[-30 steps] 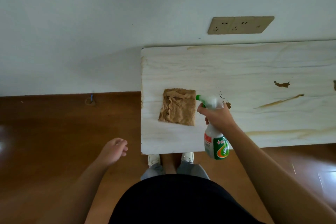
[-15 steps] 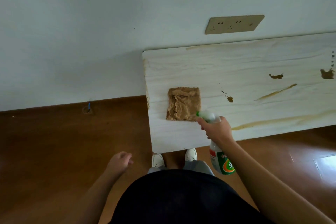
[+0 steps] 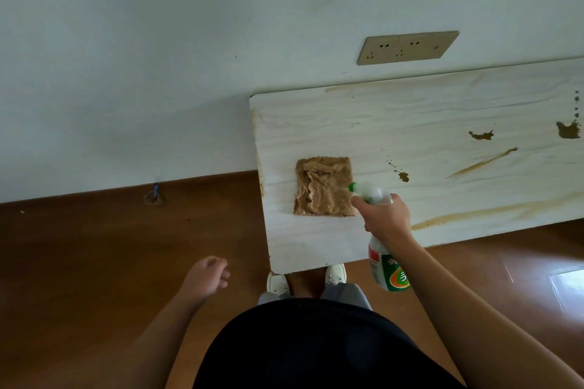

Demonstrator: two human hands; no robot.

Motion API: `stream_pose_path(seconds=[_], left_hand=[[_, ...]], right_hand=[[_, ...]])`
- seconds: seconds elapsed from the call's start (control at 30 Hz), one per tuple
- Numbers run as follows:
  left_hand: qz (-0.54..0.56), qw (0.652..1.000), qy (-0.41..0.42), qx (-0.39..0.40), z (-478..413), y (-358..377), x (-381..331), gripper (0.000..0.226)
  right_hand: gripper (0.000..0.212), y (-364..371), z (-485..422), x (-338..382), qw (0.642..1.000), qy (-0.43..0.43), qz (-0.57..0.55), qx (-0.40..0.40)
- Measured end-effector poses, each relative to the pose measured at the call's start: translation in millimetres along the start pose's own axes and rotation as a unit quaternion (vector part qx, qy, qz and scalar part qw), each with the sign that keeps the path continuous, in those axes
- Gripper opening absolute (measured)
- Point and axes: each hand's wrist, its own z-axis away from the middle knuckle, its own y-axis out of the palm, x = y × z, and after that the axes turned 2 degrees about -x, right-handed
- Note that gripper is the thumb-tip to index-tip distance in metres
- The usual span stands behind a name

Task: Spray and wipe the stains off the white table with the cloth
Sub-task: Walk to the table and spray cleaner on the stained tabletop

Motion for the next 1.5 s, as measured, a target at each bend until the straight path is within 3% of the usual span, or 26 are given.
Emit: stream_pose_path(seconds=[0.27,0.57,1.3,1.5], left_hand=[[-0.03,0.999,0.005,-0.019,4.3,13.0,-5.1,0.023],[-0.059,0.997,0.017,-0.037,14.7,33.0,-12.8,0.022],[-0.074,0.994,0.042,-0.069,38.7,60.8,-14.3,0.02],[-0.062,0.995,0.044,-0.068,43.4,64.9,-14.2,0.022]], right_hand=[[0.054,-8.7,-12.6,-6.9,0.999,0.01,-0.035,0.038],[0.03,-28.4,-24.7,-26.9,0.995,-0.004,-0.079,0.067],[0.041,-46.8,-45.8,-45.8,0.998,-0.019,-0.02,0.058],[0.028,-49.1,-50.9,-31.4,0.986,-0.09,0.035,0.132]])
